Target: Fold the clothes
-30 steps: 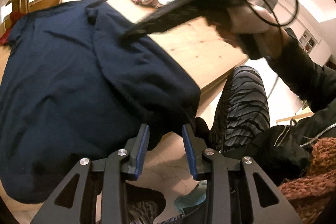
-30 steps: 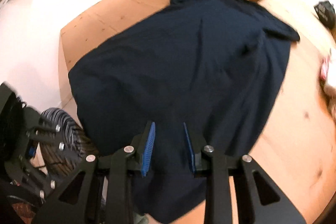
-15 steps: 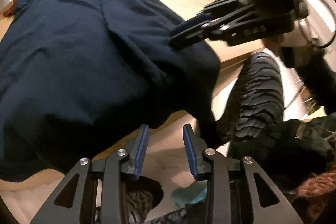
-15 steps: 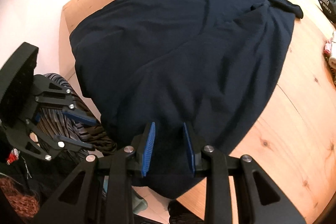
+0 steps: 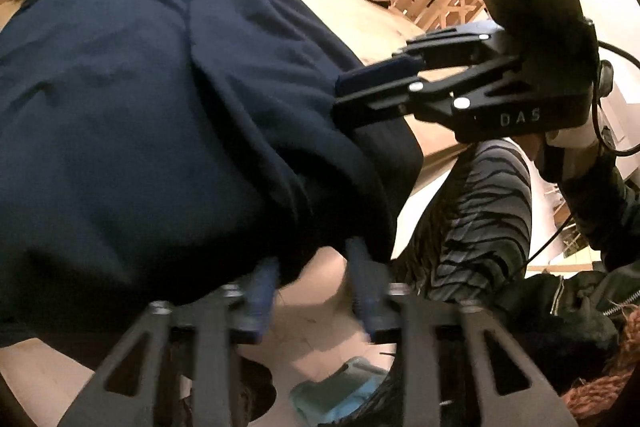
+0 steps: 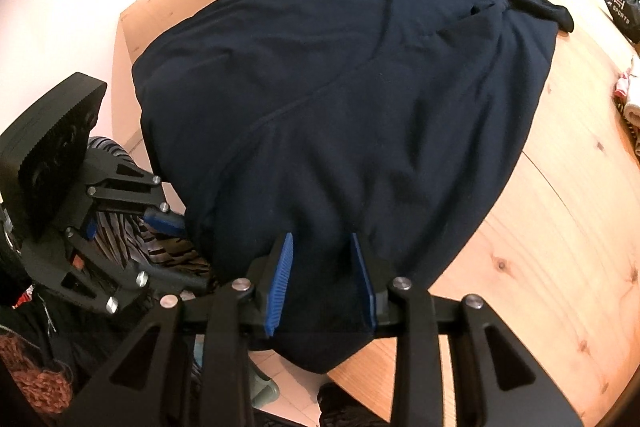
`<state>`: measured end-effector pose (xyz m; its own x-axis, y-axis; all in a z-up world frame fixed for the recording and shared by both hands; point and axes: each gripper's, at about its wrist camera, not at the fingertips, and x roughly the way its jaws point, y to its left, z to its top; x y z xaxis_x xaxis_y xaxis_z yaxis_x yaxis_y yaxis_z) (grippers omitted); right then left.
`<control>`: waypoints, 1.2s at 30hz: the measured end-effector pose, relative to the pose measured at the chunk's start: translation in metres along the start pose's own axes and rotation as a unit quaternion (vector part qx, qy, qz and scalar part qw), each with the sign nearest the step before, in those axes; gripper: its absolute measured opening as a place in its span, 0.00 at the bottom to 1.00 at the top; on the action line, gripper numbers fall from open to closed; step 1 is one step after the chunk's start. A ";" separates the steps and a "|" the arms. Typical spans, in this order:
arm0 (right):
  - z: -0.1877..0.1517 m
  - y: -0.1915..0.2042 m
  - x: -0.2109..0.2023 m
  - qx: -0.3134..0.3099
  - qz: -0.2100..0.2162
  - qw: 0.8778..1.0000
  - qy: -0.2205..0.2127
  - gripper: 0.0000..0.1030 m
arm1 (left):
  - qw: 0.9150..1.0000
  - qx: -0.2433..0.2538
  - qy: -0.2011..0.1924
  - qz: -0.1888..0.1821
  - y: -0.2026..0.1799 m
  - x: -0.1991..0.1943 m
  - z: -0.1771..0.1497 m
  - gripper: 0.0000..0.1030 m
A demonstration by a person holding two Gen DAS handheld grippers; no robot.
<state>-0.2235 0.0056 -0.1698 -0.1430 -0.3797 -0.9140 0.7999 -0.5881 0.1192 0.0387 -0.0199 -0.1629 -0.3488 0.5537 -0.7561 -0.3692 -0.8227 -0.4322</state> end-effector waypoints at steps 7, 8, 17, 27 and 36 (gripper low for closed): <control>-0.001 -0.002 -0.001 0.003 0.002 1.000 -0.003 0.33 | 0.999 -0.024 -0.036 -0.029 0.009 -0.010 -0.005 0.02; -0.001 -0.003 -0.001 0.004 0.001 1.000 -0.002 0.33 | 0.996 -0.041 -0.050 -0.056 0.014 -0.019 -0.006 0.02; 0.000 -0.010 -0.001 0.009 0.000 1.000 0.001 0.35 | 0.997 -0.069 -0.004 -0.025 0.035 -0.037 -0.029 0.08; 0.024 -0.057 -0.050 0.062 0.015 0.997 -0.052 0.36 | 0.993 0.099 -0.014 0.065 -0.038 -0.070 0.056 0.42; 0.128 -0.192 -0.085 0.147 -0.055 0.982 -0.101 0.43 | 0.981 0.162 0.055 0.087 -0.029 0.026 0.158 0.45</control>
<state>-0.4391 0.0597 -0.0654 -0.3553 -0.4187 -0.8357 0.5742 -0.8032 0.1583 -0.0964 0.0385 -0.0926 -0.3427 0.3767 -0.8606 -0.5726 -0.8100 -0.1266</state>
